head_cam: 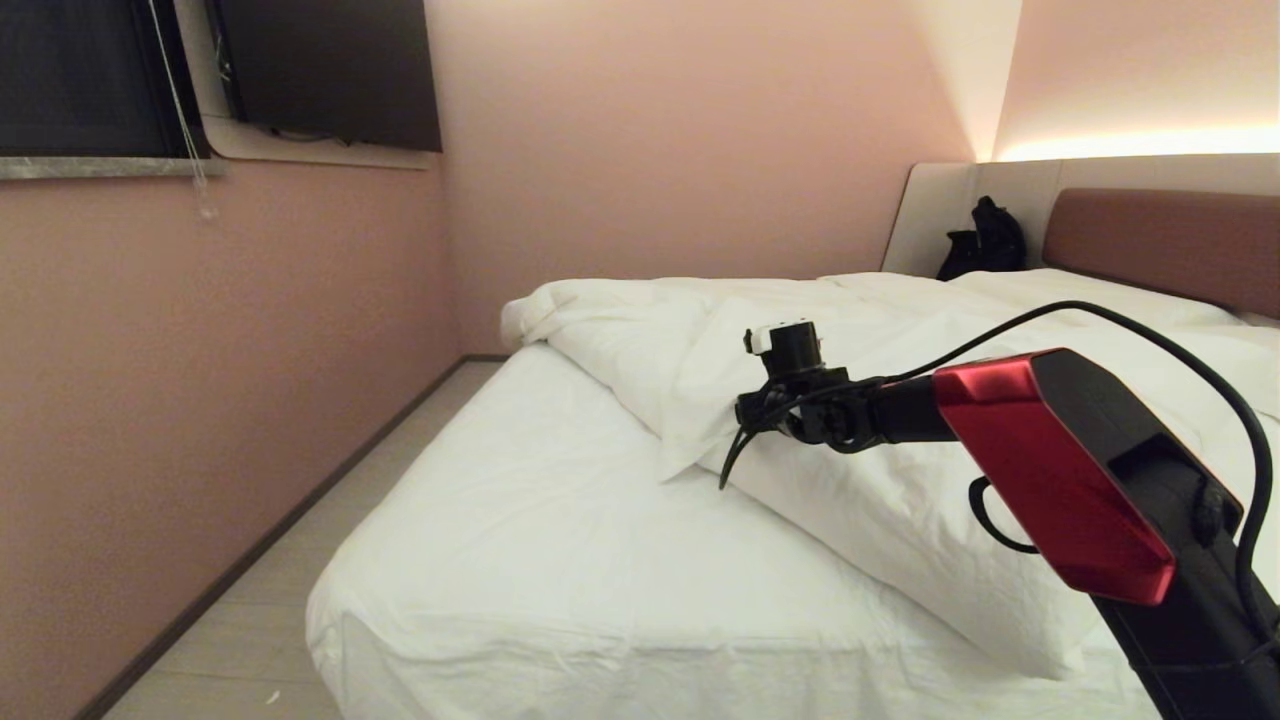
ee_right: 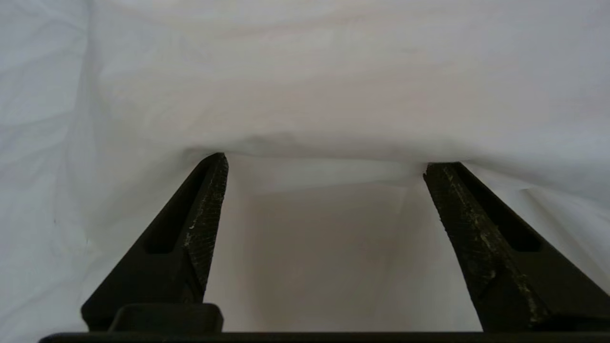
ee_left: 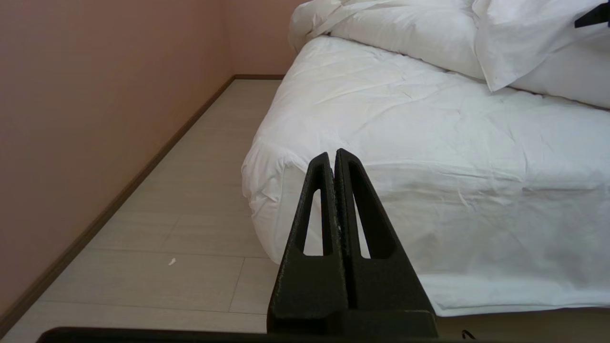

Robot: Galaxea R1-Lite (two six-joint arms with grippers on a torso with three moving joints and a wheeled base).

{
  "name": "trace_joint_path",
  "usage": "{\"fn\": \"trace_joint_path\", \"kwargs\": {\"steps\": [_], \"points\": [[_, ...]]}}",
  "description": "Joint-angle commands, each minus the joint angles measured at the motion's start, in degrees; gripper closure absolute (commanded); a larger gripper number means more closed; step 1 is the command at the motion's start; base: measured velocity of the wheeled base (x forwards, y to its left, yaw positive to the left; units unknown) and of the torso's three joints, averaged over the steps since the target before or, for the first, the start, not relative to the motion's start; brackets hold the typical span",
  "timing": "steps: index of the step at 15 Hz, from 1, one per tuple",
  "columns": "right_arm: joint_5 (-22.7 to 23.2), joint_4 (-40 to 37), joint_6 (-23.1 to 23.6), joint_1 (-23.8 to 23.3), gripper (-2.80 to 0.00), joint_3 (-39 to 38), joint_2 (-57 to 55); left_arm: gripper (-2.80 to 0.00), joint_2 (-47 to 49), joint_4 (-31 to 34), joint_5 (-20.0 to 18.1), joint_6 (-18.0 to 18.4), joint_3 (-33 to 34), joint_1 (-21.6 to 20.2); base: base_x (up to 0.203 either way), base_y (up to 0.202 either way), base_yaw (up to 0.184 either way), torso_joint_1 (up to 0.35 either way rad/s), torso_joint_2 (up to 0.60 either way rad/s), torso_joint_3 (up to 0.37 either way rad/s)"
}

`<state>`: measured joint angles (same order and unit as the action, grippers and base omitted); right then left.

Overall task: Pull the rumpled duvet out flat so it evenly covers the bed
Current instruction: Hold the folded corner of the quilt

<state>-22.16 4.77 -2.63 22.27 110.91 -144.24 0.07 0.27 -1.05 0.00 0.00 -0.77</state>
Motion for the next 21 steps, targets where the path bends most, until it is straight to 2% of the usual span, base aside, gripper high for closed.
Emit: {"fn": "trace_joint_path", "kwargs": {"steps": [1, 9, 13, 14, 15, 21], "points": [[0.1, 1.9, -0.18, -0.82, -2.8, 0.01, 0.02, 0.0, 0.01, 0.0, -0.01, 0.0, 0.0, -0.02, 0.0, 0.0, 0.0, 0.0, 0.0, 0.0], [0.24, 5.07, 0.27, -5.03, -2.8, 0.07, -3.16, 0.0, 0.01, 0.0, -0.01, 0.0, 0.0, -0.02, 0.0, 0.0, 0.0, 0.0, 0.0, 0.0], [2.6, 8.38, 1.48, -7.39, -2.8, 0.27, -5.83, 0.0, 0.01, 0.0, -0.01, 0.0, 0.0, -0.02, 0.0, 0.0, 0.0, 0.0, 0.0, 0.0], [2.69, 9.26, 1.69, -8.05, -0.23, 0.27, -6.23, 0.0, 0.01, 0.0, -0.01, 0.0, 0.0, -0.02, 0.0, 0.0, 0.0, 0.0, 0.0, 0.0], [2.74, 9.47, 1.75, -8.21, 0.0, 0.27, -6.32, 0.0, 0.01, 0.0, -0.01, 0.0, 0.0, -0.02, 0.0, 0.0, 0.0, 0.0, 0.0, 0.0], [2.73, 12.4, 1.5, -8.92, 0.0, 0.02, -3.43, 0.0, 0.01, 0.0, -0.01, 0.0, 0.0, -0.02, 0.0, 0.0, 0.0, 0.0, 0.0, 0.0]]}}
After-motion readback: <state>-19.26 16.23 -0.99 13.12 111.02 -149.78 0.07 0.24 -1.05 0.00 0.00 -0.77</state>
